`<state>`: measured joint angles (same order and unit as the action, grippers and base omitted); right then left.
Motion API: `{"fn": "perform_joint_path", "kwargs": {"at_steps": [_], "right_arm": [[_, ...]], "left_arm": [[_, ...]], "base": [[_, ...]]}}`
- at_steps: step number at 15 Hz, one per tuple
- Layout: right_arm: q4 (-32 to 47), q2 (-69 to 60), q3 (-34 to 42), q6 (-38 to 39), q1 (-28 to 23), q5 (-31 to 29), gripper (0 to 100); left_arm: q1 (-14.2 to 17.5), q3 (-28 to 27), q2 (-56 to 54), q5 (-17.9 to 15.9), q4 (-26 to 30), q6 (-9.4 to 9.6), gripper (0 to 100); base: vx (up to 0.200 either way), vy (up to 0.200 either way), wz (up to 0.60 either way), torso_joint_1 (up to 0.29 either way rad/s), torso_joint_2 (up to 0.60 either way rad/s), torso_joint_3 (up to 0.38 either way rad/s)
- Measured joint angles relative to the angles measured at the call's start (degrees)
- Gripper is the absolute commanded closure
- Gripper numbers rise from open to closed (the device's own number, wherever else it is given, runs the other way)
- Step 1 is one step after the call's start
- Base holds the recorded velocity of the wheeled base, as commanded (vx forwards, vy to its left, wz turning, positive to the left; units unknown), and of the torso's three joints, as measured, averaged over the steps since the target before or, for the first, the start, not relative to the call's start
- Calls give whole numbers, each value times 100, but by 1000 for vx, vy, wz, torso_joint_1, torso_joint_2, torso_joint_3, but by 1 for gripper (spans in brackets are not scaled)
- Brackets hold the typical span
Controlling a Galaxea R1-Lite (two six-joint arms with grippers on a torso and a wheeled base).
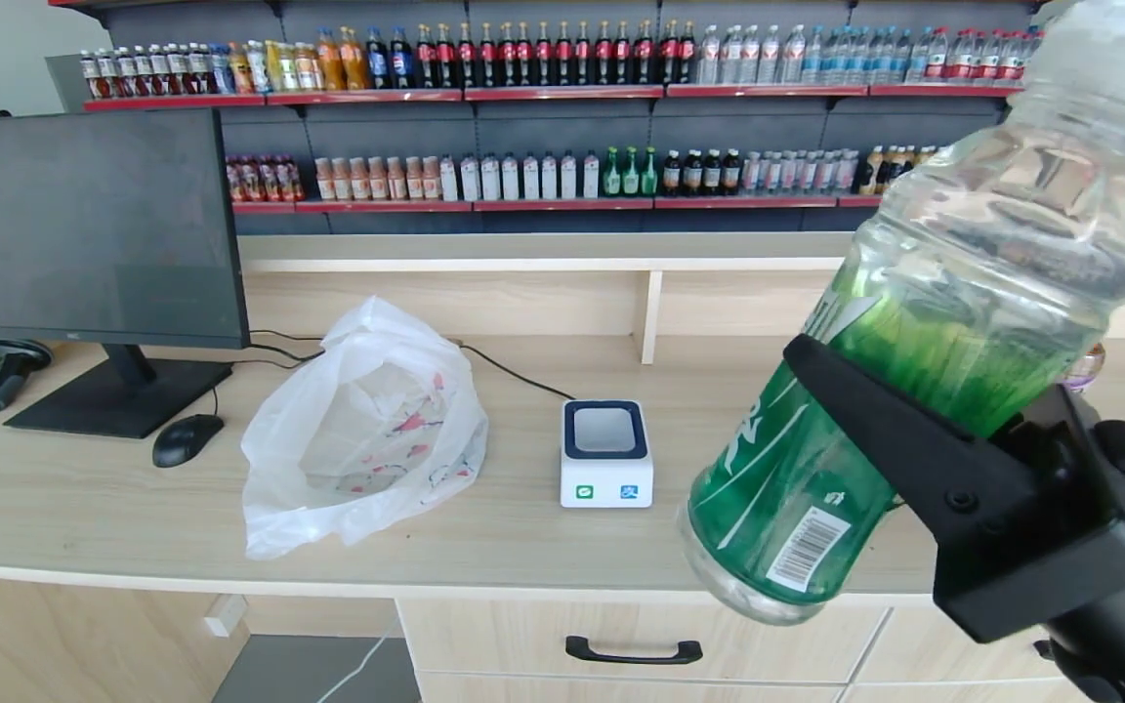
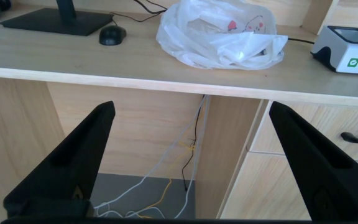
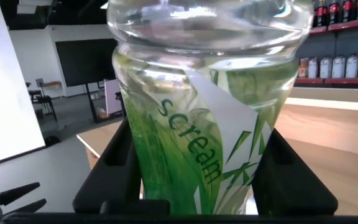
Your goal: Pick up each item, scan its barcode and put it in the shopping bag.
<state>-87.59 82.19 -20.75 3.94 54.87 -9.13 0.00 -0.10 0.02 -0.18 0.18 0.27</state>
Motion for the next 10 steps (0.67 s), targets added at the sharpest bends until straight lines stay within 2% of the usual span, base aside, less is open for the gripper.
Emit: {"fn": "perform_joint_path", "kwargs": {"at_steps": [2, 6, 10], "right_arm": [[446, 37, -77, -162, -118, -30, 100], [805, 45, -315, -1726, -780, 0, 100], [1180, 67, -653, -1781, -1615, 13, 100]], "left_arm": [[0, 0, 0, 2, 0, 0, 0], [-2, 0, 0, -2, 0, 22, 0], [-11, 0, 0, 0, 0, 24, 0]], "base": [[0, 0, 0, 0, 0, 0], [0, 0, 0, 0, 0, 0], [0, 0, 0, 0, 0, 0]]}}
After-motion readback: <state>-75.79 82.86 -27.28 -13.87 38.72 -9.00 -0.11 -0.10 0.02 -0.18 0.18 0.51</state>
